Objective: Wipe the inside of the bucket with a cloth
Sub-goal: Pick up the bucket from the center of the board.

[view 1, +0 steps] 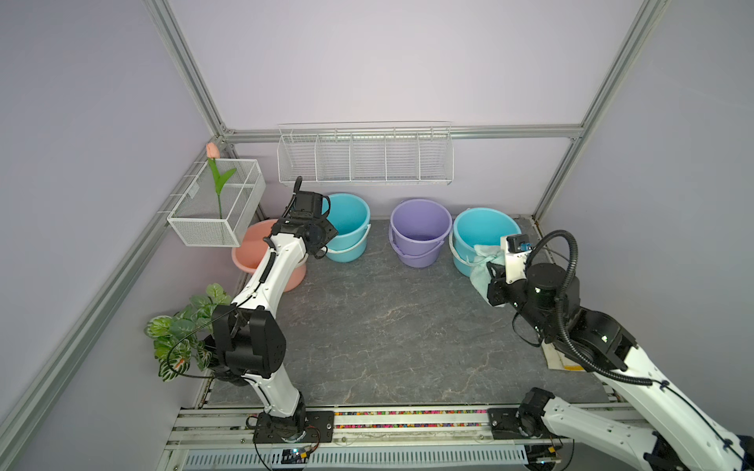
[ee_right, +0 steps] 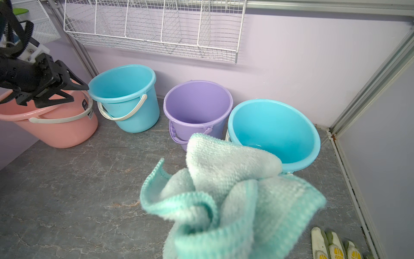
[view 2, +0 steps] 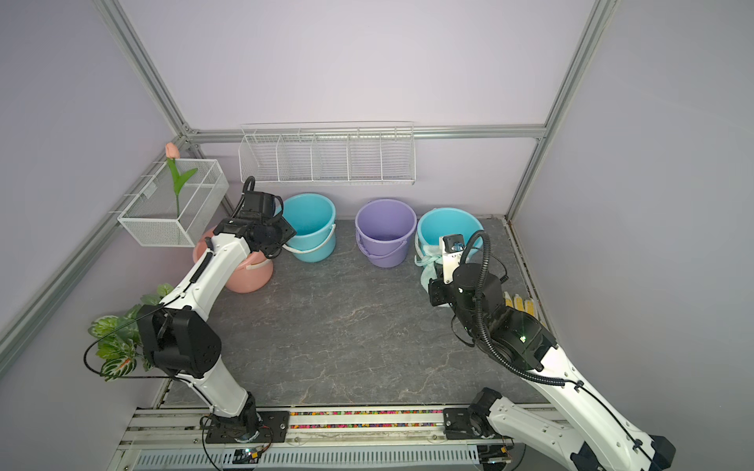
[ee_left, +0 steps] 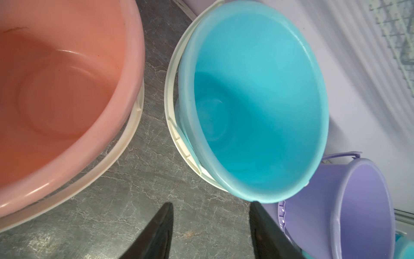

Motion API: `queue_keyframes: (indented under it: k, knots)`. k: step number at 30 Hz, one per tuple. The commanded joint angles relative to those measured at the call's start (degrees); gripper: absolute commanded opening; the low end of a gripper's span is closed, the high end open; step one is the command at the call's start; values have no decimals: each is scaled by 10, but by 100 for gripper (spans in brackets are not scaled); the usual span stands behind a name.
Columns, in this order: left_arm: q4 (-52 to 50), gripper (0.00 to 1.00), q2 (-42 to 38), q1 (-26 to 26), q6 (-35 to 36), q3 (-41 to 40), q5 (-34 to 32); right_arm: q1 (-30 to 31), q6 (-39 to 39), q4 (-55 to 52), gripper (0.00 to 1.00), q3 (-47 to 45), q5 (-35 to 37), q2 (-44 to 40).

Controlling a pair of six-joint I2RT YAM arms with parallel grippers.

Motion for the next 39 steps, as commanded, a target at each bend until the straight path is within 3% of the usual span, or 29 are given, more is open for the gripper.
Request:
queue_keyframes:
  k: [1,9,20,34,39]
  knots:
    - [1,57,38,11,-15,25,3,-3,8,10,7,7,-1,-9]
    - [-2,54,98,31,-5,65,23,-3,9,7,7,6,3,-12]
    - [1,24,94,32,1,51,38,-3,11,7,7,4,1,-15]
    - [4,0,-22,25,37,-71,69,-3,23,3,7,-1,-20,-20]
    - [-17,0,-105,2,69,-133,77,-3,26,5,7,-3,-41,-14]
